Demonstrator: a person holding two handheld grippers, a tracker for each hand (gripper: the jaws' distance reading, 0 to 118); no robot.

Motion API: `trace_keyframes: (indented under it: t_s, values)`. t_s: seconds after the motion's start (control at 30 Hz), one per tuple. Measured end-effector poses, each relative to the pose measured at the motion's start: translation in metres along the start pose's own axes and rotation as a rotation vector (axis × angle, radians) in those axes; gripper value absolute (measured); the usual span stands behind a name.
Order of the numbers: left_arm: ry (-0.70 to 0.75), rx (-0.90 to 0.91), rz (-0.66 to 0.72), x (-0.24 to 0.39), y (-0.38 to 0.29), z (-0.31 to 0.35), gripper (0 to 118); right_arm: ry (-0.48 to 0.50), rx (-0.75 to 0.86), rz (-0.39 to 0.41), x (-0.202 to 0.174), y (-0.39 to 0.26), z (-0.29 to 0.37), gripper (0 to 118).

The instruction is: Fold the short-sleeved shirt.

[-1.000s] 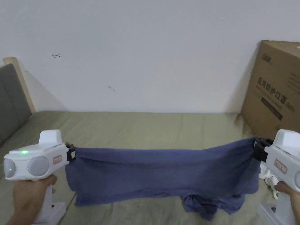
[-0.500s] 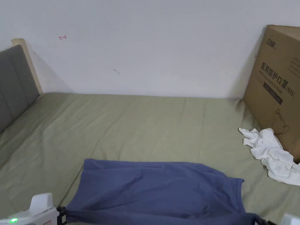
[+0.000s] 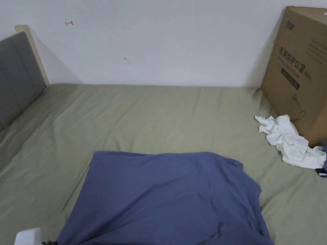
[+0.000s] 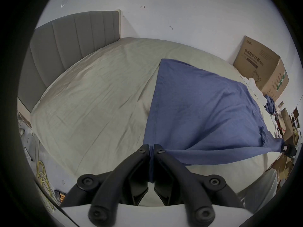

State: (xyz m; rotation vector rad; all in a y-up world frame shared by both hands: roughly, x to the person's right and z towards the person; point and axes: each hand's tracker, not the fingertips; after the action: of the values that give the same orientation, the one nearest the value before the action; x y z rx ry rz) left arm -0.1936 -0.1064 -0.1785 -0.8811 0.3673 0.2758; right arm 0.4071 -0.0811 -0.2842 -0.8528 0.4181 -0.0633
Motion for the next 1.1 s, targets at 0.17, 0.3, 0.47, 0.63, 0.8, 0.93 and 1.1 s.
trace_keyframes:
  t_s: [0.17,0.3,0.47,0.63,0.8,0.93,1.1]
  values:
    - [0.001,-0.026,0.0,-0.005,-0.019,-0.003,2,-0.051,-0.101,0.001,-0.022,-0.007,-0.003,1]
    - [0.018,-0.07,-0.011,-0.001,-0.025,-0.017,2,-0.115,-0.212,0.004,-0.016,-0.007,-0.033,1]
    - [0.036,-0.122,-0.032,0.005,-0.027,-0.024,2,-0.161,-0.336,-0.009,-0.017,-0.012,-0.064,1]
    - [0.052,-0.154,-0.008,0.011,-0.019,-0.021,61,-0.172,-0.32,-0.001,-0.027,-0.005,-0.056,12]
    - [0.03,0.003,-0.011,0.033,0.011,0.021,100,-0.141,-0.126,0.053,-0.051,0.042,-0.013,91]
    - [-0.004,0.204,-0.034,0.056,0.048,0.063,100,-0.115,0.116,0.12,-0.068,0.096,0.027,91]
    - [0.001,0.449,-0.033,0.083,0.079,0.112,99,-0.117,0.375,0.167,-0.093,0.137,0.065,91]
